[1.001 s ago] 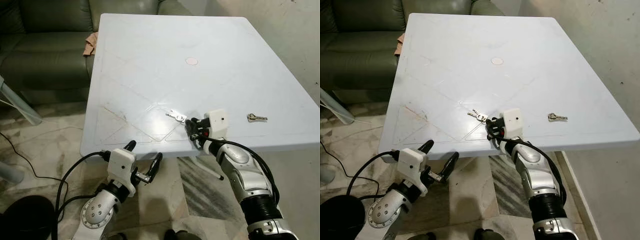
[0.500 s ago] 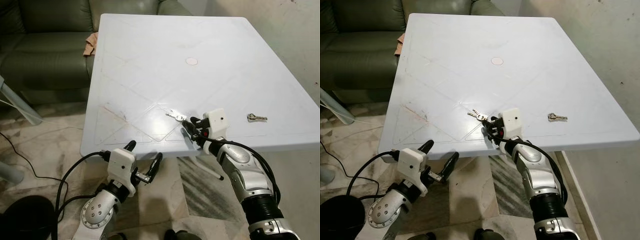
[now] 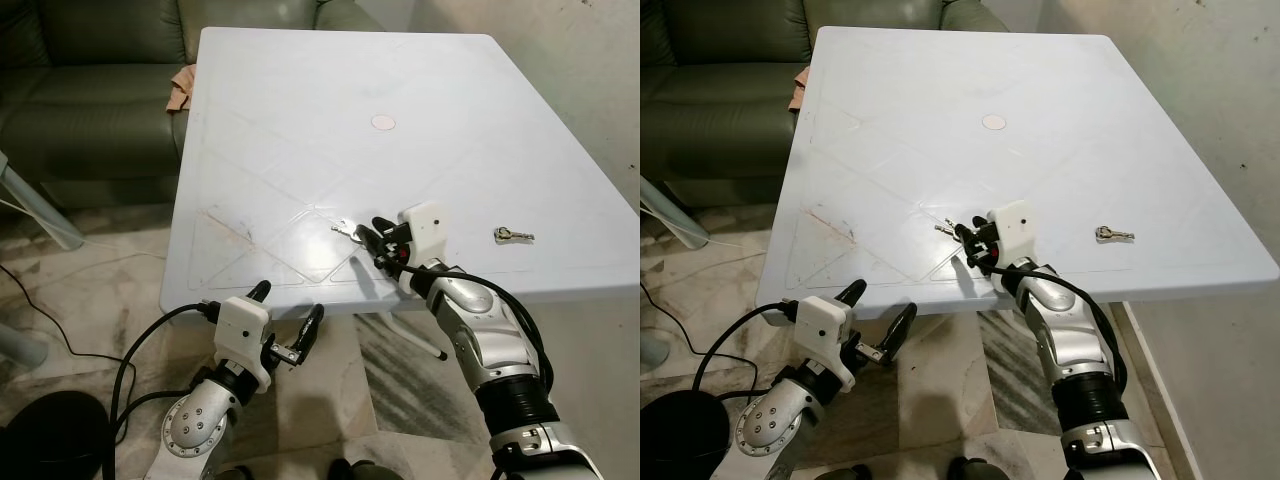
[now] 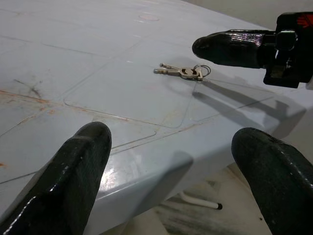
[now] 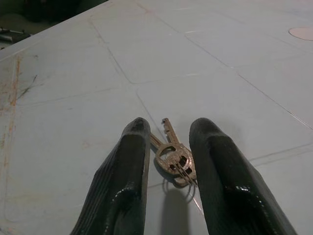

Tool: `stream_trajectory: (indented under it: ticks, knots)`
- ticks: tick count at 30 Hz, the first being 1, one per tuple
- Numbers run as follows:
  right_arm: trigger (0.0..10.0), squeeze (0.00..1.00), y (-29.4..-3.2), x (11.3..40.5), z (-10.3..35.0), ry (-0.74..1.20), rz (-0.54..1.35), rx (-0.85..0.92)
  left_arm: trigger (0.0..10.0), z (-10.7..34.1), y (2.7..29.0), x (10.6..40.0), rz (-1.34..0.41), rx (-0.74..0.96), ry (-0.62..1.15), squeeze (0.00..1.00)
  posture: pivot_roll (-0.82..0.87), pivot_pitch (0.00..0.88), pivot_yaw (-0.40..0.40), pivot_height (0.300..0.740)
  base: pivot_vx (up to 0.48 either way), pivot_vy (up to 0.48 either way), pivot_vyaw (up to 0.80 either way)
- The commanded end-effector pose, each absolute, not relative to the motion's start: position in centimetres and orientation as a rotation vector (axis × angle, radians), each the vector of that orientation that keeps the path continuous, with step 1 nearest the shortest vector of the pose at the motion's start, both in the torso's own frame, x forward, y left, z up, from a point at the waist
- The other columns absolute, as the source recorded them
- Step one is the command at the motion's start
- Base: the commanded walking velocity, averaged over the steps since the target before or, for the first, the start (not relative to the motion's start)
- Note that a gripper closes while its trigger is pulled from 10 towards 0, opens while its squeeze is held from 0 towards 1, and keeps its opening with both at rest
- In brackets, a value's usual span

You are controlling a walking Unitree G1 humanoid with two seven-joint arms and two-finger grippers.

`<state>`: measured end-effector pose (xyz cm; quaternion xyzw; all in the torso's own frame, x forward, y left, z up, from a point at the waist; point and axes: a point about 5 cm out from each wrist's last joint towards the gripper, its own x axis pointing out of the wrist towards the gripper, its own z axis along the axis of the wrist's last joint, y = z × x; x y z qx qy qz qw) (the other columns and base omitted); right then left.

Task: Hang keys on a hook

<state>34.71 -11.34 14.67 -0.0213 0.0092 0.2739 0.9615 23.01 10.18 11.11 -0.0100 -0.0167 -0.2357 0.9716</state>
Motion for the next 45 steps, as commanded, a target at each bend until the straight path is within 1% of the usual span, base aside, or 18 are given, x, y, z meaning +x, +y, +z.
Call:
stream_trajectory:
  ticks: [1,9,20,32,45]
  knots:
    - [10.0,0.00,-11.2,34.8,14.6,0.022,0.558,-0.051,10.0,11.3,10.2,22.8,-0.473,-0.026,-0.034,0.00,0.06,0.200,-0.078,0.740,0.000,0.000,0.00]
    - [10.0,0.00,-11.0,34.8,14.0,0.046,0.560,-0.089,10.0,11.3,10.2,22.8,-0.469,-0.031,-0.034,0.00,0.06,0.200,-0.078,0.740,0.000,0.000,0.00]
    - [10.0,0.00,-11.7,35.2,13.3,0.084,0.532,-0.138,10.0,11.3,10.2,22.8,-0.471,-0.033,-0.033,0.00,0.06,0.200,-0.079,0.740,0.000,0.000,0.00]
    - [10.0,0.00,-12.0,35.5,13.5,0.075,0.512,-0.134,10.0,11.3,10.2,22.8,-0.470,-0.034,-0.032,0.00,0.06,0.200,-0.079,0.740,0.000,0.000,0.00]
    - [10.0,0.00,-13.2,35.6,13.2,0.081,0.526,-0.201,10.0,11.4,10.2,22.8,-0.473,-0.036,-0.032,0.00,0.06,0.200,-0.077,0.740,0.000,0.000,0.00]
